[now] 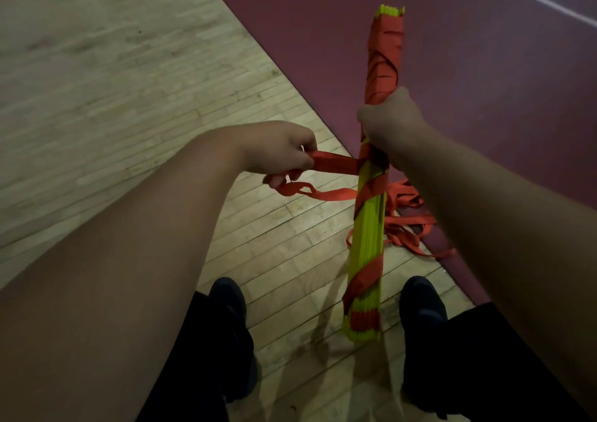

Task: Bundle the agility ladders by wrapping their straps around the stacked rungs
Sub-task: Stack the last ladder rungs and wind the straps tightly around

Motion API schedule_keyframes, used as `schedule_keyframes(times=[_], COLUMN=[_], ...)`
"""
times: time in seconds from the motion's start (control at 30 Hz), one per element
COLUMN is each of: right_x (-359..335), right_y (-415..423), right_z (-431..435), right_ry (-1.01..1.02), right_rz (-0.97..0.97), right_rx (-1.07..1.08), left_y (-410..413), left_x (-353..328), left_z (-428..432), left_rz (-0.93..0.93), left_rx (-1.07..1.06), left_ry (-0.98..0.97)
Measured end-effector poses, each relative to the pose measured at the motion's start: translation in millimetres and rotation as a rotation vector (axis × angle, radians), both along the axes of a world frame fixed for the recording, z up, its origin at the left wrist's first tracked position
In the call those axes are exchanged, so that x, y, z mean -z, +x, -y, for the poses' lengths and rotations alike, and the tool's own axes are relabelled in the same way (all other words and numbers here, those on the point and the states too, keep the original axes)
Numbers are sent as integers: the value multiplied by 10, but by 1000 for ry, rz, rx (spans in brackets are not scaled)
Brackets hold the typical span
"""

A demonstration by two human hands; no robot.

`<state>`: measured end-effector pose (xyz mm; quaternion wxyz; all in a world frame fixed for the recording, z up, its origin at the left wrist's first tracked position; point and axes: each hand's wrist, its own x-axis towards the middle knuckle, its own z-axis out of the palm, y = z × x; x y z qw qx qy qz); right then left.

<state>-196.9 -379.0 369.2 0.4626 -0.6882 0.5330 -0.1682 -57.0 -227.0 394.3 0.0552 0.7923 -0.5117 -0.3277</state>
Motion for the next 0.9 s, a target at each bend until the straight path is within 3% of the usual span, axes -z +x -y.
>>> schedule_keyframes(times=[0.17, 0.27, 0.43, 0.5, 0.57, 0.63, 0.67, 0.73, 0.8, 0.83, 0.9], right_x=[22, 48, 50, 31, 43, 62, 62, 69, 41, 27, 4], right_y=[36, 44, 39, 34, 51, 74, 86, 123, 168, 195, 246], right_z=[-25, -17, -7, -52, -81, -103, -120, -145, -186, -207, -233], right_ry=[-14, 17, 82, 147, 190, 203, 210, 232, 263, 276, 317], right_rz=[-17, 10, 57, 55, 61, 71, 77, 104, 146, 167, 195], right_rx=[-9, 11, 65, 75, 78, 71, 60, 49, 42, 39, 37], left_y=[71, 115, 377, 455, 496, 497, 488, 424, 380, 356, 351], left_x=[-236, -328, -197, -114, -64, -52, -52, -99, -144, -175, -237], left_z=[-66, -126, -228, -236, -236, -200, -177, -81, -6, 21, 66], left_rz=[-88, -142, 399, 593, 642, 539, 361, -185, -607, -681, -533], left_rx=[-80, -84, -81, -252, -486, -741, -890, -1147, -1250, -1244, -1152], left_ry=[-188, -165, -105, -168, -229, -292, -375, -582, -805, -907, -1106])
